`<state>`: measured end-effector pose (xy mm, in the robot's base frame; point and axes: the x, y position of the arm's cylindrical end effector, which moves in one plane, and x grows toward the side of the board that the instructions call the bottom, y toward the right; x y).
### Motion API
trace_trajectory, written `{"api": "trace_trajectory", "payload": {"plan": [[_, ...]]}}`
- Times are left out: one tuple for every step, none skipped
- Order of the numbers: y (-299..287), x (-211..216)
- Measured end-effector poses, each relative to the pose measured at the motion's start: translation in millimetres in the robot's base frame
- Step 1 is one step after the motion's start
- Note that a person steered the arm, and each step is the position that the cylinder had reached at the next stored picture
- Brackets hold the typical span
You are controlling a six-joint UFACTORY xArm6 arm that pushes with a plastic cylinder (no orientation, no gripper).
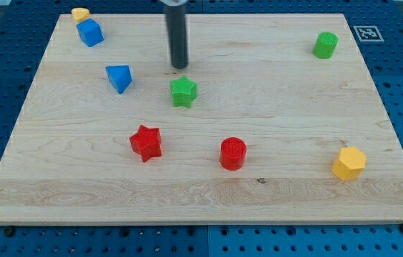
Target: Move the arm below the green circle
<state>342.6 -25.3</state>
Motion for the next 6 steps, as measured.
{"api": "trace_trajectory", "payload": {"plan": [[38.6, 7.0], [42.8, 7.0], [48.8, 7.1], [63.5, 9.2], [68.1, 10.8], [84.6, 16.4]]}}
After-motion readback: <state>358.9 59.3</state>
